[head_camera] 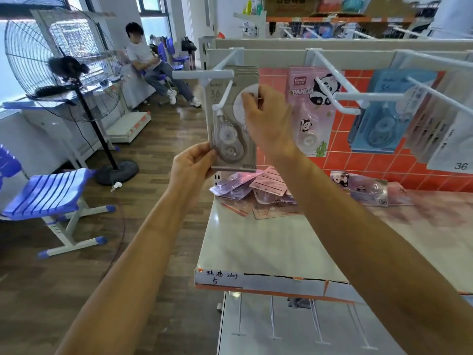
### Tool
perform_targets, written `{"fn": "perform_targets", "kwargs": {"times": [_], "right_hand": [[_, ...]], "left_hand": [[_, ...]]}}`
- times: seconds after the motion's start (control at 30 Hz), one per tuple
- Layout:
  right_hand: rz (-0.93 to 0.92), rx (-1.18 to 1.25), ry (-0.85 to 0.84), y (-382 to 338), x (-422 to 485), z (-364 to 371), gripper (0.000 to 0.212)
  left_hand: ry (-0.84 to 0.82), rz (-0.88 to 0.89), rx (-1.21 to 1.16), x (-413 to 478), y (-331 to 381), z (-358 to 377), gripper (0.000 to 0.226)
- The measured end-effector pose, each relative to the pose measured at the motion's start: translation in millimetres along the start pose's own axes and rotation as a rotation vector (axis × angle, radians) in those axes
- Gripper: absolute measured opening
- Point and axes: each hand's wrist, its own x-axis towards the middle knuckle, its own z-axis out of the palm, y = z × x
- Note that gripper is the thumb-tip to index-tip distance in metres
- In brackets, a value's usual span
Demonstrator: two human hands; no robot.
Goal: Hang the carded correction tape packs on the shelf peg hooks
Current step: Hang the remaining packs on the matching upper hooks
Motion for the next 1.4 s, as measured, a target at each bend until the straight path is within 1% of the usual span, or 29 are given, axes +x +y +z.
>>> {"fn": "perform_targets", "kwargs": {"times": [0.07, 0.13, 0.23, 0.3, 0.37, 0.4, 0.47, 0.53, 0.6, 0.67, 0.7, 0.77, 0.83, 0.87, 0.93, 1.03, 1.1, 1.17, 1.2, 1.23, 1.3, 1.33, 1.4], "right_hand": [[0.01, -0.003, -0.011, 6.9, 9.8, 4.0, 0.018], [-0.018, 0.005, 0.0, 11.4, 6.9, 3.5, 0.022], [-0.086, 0.014, 0.029, 31.5, -22.8, 4.2, 0.026], [-0.08, -0.047, -0.008, 60.4, -47.6, 4.0, 0.027], [-0.023, -0.235, -0.135, 97.0, -66.3, 2.0, 0.026], [0.029, -0.36, -0.223, 114.7, -72.6, 0.6, 0.031], [0.082, -0.535, -0.34, 144.9, -80.7, -2.4, 0.051], [0.08, -0.677, -0.414, 166.9, -85.6, -3.4, 0.068], [0.091, -0.791, -0.427, 179.5, -87.8, -5.0, 0.065], [0.04, -0.831, -0.4, 185.3, -90.8, -8.0, 0.059], [0.01, -0.841, -0.393, 183.9, -92.4, -10.6, 0.055], [-0.048, -0.868, -0.373, 181.1, -98.5, -17.0, 0.04], [-0.07, -0.785, -0.326, 177.0, -111.3, -25.5, 0.026], [-0.089, -0.723, -0.297, 173.6, -119.9, -30.7, 0.023], [-0.174, -0.614, -0.233, 165.4, -136.1, -43.9, 0.022], [-0.293, -0.481, -0.154, 145.3, -151.4, -65.9, 0.021], [-0.307, -0.395, -0.109, 128.2, -155.7, -79.6, 0.021], [-0.203, -0.25, -0.033, 112.3, -156.4, -92.0, 0.026], [-0.118, -0.169, 0.01, 105.4, -153.7, -97.2, 0.024], [-0.034, -0.096, 0.044, 101.4, -149.8, -101.3, 0.019], [0.086, 0.022, 0.079, 100.9, -141.6, -108.3, 0.012], [0.119, 0.072, 0.091, 101.7, -138.4, -111.5, 0.011], [0.172, 0.14, 0.118, 104.0, -136.2, -116.4, 0.014]], "left_hand": [[0.028, -0.018, -0.002, 15.0, -5.3, 5.8, 0.017], [0.039, -0.03, -0.017, 22.3, -10.2, 10.2, 0.012], [0.086, -0.04, -0.033, 22.1, -22.0, 12.9, 0.005], [0.106, -0.055, -0.034, 18.4, -35.9, 13.0, 0.008], [0.11, -0.094, -0.055, 12.7, -51.9, 13.4, 0.012], [0.112, -0.125, -0.063, 8.8, -59.0, 14.0, 0.014], [0.103, -0.188, -0.071, -0.5, -71.3, 16.0, 0.015], [0.063, -0.224, -0.011, -9.8, -83.1, 17.7, 0.013], [0.022, -0.25, 0.084, -18.4, -92.7, 19.5, 0.009], [-0.009, -0.255, 0.166, -24.5, -100.7, 22.2, 0.008], [-0.025, -0.243, 0.209, -26.8, -103.9, 24.0, 0.01], [-0.051, -0.206, 0.322, -31.1, -109.4, 25.5, 0.012], [-0.073, -0.154, 0.439, -33.4, -116.6, 24.0, 0.015], [-0.09, -0.131, 0.482, -34.8, -119.3, 23.2, 0.019], [-0.118, -0.09, 0.514, -37.5, -121.6, 24.6, 0.03], [-0.15, 0.036, 0.52, -40.7, -122.9, 30.4, 0.049], [-0.182, 0.124, 0.611, -44.4, -120.1, 33.9, 0.058], [-0.206, 0.193, 0.66, -48.0, -121.0, 37.1, 0.064], [-0.228, 0.19, 0.658, -50.9, -122.3, 39.2, 0.06], [-0.258, 0.147, 0.631, -55.2, -120.9, 42.2, 0.052], [-0.34, -0.027, 0.495, -64.4, -114.9, 47.5, 0.035], [-0.385, -0.096, 0.425, -69.4, -111.5, 49.6, 0.032], [-0.453, -0.145, 0.351, -78.2, -106.9, 51.5, 0.029]]}}
